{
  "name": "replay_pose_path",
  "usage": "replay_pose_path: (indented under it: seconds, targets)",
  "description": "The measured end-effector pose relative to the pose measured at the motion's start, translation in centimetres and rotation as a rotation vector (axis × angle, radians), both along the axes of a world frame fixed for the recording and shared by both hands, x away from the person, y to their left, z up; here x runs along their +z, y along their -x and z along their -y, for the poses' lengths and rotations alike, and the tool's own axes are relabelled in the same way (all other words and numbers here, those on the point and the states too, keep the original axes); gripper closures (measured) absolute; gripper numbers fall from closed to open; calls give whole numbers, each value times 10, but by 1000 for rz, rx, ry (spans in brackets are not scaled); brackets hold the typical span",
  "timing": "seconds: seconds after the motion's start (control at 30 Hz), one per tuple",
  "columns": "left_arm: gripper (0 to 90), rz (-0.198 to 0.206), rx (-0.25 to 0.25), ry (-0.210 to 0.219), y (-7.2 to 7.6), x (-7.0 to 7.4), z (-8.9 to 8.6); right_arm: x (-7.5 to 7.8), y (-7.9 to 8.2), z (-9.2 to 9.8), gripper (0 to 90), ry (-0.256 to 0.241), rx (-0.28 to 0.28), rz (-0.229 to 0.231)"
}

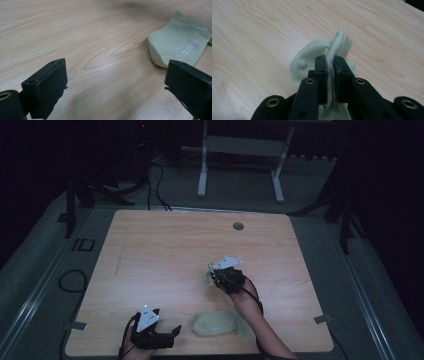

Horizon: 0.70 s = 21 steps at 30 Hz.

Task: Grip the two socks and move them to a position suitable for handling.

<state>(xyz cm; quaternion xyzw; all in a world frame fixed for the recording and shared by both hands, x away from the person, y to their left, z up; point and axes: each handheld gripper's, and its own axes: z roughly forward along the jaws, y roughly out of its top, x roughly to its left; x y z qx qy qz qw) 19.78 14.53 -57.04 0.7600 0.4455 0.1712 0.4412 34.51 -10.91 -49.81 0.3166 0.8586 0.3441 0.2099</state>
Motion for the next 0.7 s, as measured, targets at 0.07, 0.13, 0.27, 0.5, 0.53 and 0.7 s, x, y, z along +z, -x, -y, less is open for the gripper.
replay_pose_path:
  seconds: [0.07,0.13,0.27,0.5,0.53,0.7]
  targets:
    - [46,2,0,-2,0,0,0,0,8,6,828,-10,-10,5]
    - [46,1,-1,-2,0,0,1,-2,16,9,828,-17,-3,10]
    - [46,-3,-5,-12,-1,-1,2,-10,25,11,827,-1,-2,17]
    - [46,-3,-13,-22,-1,-1,4,-45,28,8,824,30,-10,-64]
    - [46,-3,-13,-20,-1,0,5,-48,28,7,822,36,-8,-76]
    - [46,4,-18,-23,-1,1,6,-58,27,4,807,54,-13,-87]
